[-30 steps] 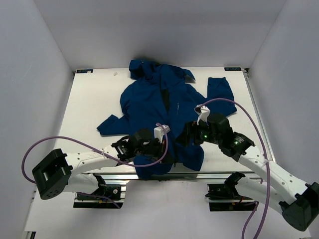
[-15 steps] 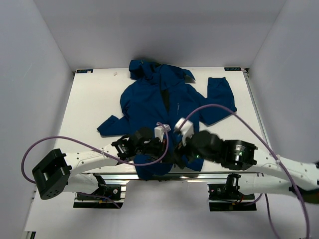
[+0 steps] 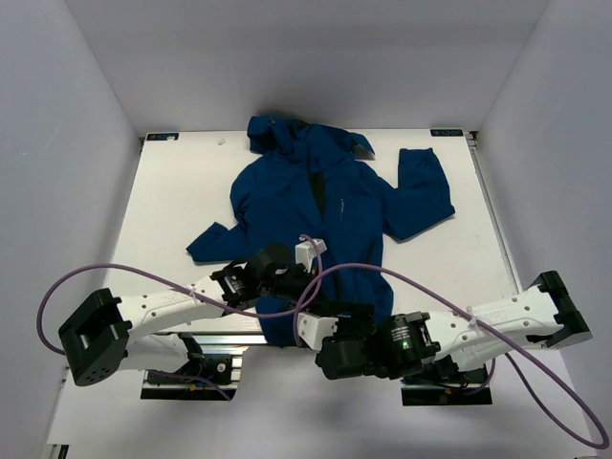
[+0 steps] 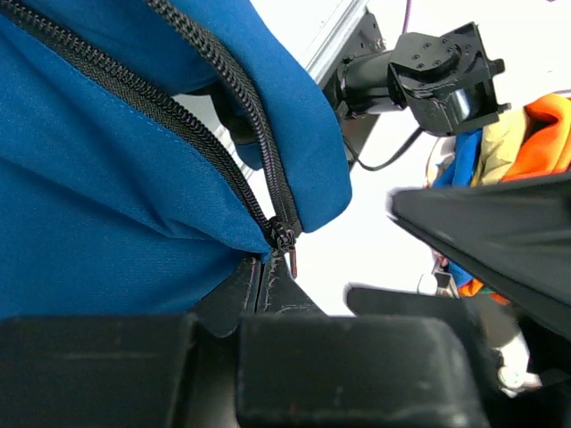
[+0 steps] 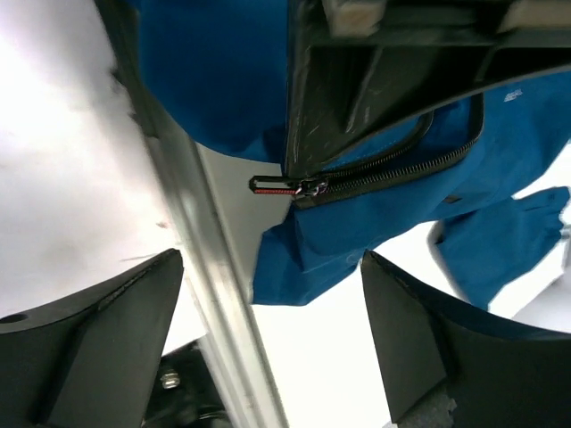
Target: Zip up the jacket
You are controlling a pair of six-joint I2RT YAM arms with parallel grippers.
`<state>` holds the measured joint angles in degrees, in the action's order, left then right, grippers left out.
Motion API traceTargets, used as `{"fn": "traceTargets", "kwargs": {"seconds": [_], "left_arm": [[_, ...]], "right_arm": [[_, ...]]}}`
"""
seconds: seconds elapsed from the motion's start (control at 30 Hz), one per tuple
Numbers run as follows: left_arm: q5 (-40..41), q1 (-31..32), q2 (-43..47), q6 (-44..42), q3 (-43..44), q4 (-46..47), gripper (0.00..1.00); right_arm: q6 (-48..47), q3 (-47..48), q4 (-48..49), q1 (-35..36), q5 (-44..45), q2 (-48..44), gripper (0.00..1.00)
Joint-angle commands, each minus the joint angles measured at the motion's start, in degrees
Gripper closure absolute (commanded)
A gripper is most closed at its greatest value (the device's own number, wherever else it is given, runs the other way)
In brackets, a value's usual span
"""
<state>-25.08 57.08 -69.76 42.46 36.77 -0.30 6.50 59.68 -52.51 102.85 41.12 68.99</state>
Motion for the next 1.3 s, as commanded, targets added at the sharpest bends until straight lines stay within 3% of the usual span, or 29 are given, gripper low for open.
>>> {"fn": "traceTargets", "kwargs": {"seconds": [0.0, 0.13, 0.3, 0.57, 0.63, 0.8, 0.93, 1.07, 1.27], "left_arm": [[-3.31, -0.13, 2.61, 0.43, 2.95, -1.55, 1.00], [-4.10, -0.21, 2.43, 0.87, 2.60, -1.03, 1.00], [-5.42, -0.21, 1.82, 1.14, 2.51, -0.58, 1.00], [-4.89, -0.21, 2.52, 1.40, 2.69, -1.29, 1.00], [-4.89, -0.21, 2.35, 1.31, 2.78, -1.72, 1.00], [-4.89, -0.21, 2.34, 1.22, 2.86, -2.25, 1.00], [-4.63, -0.21, 2.78, 1.22, 2.69, -2.08, 1.00], [-4.45, -0.21, 3.05, 1.49, 2.43, -2.17, 1.00], [-4.54, -0.21, 3.57, 1.22, 2.42, -1.99, 1.00]], "right_arm": [[-4.04, -2.63, 2.85, 1.39, 3.95, -0.09, 0.15], [-6.24, -6.15, 8.46, 1.48, 5.90, 0.53, 0.21], [-12.82, -10.54, 20.59, 1.57, 6.16, -1.23, 0.22], [-16.08, -14.15, 26.93, 1.57, 7.65, -2.54, 0.34], [-15.82, -14.15, 27.20, 1.48, 8.96, -2.72, 0.44], [-15.91, -14.41, 28.25, 1.57, 7.57, -4.48, 0.59], [-15.82, -14.42, 27.91, 1.57, 7.31, -5.27, 0.84], [-14.68, -14.33, 27.72, 1.39, 7.48, -7.02, 1.00], [-13.54, -14.94, 29.31, 0.60, 7.56, -8.96, 1.00]]}}
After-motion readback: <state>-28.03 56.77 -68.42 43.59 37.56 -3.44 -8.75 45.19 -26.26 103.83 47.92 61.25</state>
